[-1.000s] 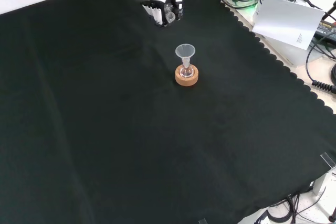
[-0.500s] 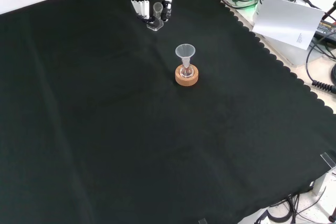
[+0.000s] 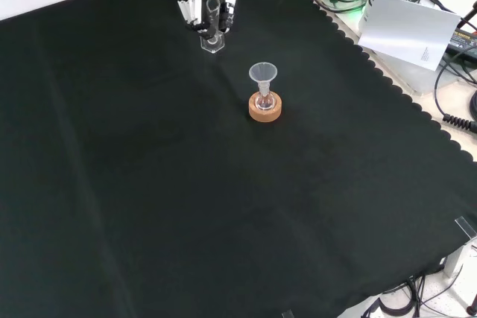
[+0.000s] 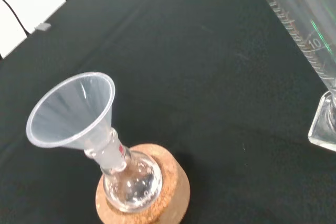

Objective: Pour the water from the graduated cylinder into the round-bottom flask.

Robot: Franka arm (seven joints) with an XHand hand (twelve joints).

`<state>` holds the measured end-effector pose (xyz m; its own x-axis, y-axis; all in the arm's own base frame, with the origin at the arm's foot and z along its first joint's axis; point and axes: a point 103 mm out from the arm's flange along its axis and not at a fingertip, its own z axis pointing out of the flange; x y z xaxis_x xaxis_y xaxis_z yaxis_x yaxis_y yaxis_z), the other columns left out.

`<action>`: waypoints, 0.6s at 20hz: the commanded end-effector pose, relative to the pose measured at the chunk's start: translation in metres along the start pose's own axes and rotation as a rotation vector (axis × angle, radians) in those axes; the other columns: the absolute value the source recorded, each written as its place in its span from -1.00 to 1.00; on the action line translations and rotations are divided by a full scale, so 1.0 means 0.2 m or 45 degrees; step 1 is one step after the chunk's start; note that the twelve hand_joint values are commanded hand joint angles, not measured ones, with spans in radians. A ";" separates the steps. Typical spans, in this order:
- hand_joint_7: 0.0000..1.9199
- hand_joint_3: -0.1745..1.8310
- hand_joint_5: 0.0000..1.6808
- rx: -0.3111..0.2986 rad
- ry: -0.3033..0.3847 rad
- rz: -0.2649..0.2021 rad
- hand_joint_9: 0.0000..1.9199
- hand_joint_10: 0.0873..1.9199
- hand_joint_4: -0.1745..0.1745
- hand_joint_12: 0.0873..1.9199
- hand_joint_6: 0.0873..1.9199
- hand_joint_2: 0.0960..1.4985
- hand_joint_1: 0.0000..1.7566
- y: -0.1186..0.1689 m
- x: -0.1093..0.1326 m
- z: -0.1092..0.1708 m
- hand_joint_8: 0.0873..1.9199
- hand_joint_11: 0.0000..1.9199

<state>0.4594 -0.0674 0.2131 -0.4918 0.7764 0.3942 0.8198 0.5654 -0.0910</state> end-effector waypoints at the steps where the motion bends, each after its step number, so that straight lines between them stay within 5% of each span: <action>1: 0.05 -0.82 0.17 -0.090 0.060 -0.037 0.51 -1.00 -1.00 -0.31 0.00 0.44 0.43 0.07 -0.06 0.04 -0.02 0.34; 12: 0.05 -0.82 0.16 -0.132 0.080 -0.063 0.51 -1.00 -1.00 -0.31 0.01 0.45 0.43 0.15 -0.08 0.09 -0.01 0.32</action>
